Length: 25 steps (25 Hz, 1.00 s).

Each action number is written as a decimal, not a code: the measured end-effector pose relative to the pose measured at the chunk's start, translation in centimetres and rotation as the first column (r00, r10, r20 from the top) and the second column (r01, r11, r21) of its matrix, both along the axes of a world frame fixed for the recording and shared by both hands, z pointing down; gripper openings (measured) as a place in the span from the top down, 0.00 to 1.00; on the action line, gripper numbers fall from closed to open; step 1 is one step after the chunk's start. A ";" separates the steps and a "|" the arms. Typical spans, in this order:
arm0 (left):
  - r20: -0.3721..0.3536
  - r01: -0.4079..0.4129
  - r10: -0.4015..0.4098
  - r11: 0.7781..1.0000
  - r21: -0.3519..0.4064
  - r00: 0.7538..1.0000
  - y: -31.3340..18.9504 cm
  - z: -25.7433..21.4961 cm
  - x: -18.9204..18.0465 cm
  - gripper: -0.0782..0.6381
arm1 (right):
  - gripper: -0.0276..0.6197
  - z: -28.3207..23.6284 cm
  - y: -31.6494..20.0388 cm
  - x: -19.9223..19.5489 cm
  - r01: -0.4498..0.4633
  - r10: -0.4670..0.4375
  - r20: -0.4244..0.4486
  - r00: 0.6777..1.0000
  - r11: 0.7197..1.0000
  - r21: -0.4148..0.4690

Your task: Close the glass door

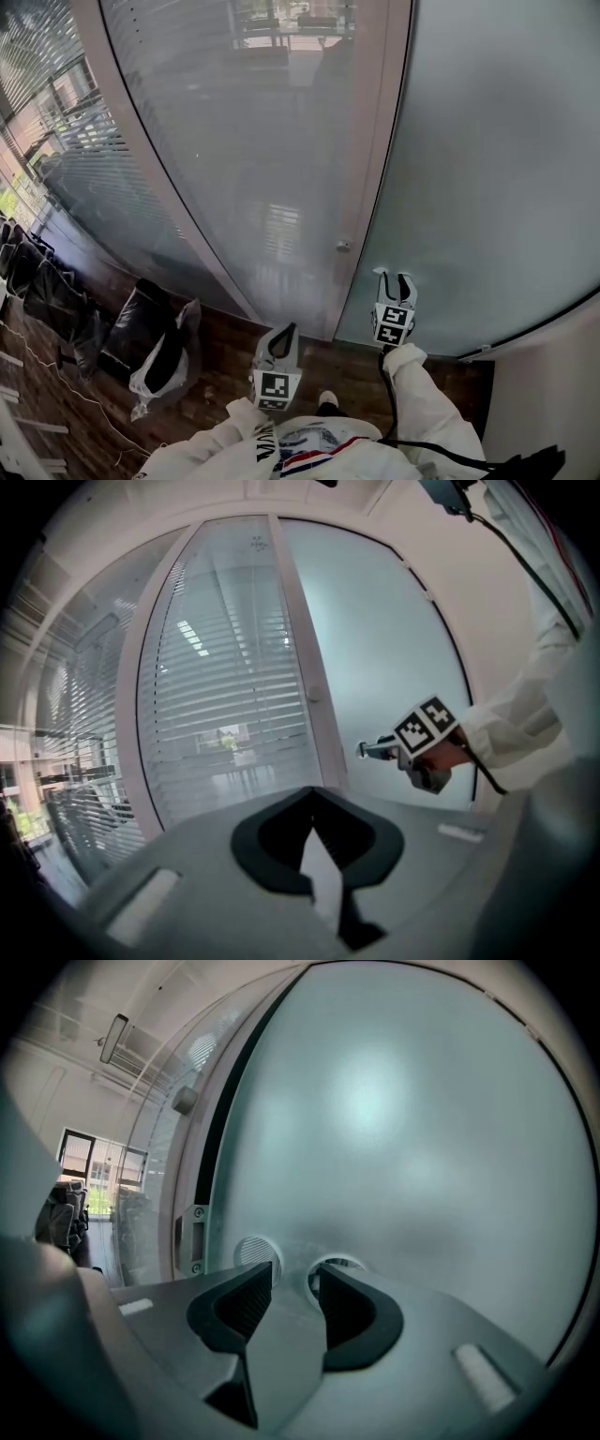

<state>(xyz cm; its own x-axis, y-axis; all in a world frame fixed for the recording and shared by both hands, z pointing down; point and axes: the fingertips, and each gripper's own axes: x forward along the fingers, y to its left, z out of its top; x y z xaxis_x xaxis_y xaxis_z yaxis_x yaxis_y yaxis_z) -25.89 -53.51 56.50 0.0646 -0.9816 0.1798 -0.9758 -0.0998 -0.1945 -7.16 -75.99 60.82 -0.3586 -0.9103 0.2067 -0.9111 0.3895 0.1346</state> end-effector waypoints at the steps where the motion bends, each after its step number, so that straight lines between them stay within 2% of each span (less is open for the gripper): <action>1: 0.001 -0.003 0.003 1.000 0.000 1.000 0.1 0.1 0.1 0.89 | 0.71 0.0 0.5 0.3 0.001 -0.001 0.001 1.000 1.000 -0.006; 7: 0.002 -0.050 0.050 0.999 0.015 0.999 0.5 -0.2 1.3 0.89 | 0.77 -1.0 4.7 2.0 -0.007 0.007 0.077 0.997 1.000 0.001; 12: -0.004 -0.094 0.094 0.995 0.022 0.996 1.2 -0.4 2.3 0.89 | 0.81 -2.7 8.3 3.1 -0.025 0.023 0.103 0.994 0.999 0.021; 21: -0.018 -0.174 0.175 0.984 0.048 0.984 5.4 -0.9 3.6 0.89 | 0.84 -5.7 17.3 4.3 -0.049 0.041 0.163 0.986 0.998 0.049; 23: -0.015 -0.187 0.188 0.981 0.053 0.982 6.9 -1.1 3.5 0.89 | 0.91 -6.4 19.9 4.4 -0.066 0.056 0.174 0.983 0.997 0.050; 25: -0.014 -0.202 0.203 0.977 0.061 0.979 8.4 -1.4 3.6 0.89 | 0.94 -7.4 22.5 4.5 -0.075 0.062 0.187 0.980 0.995 0.062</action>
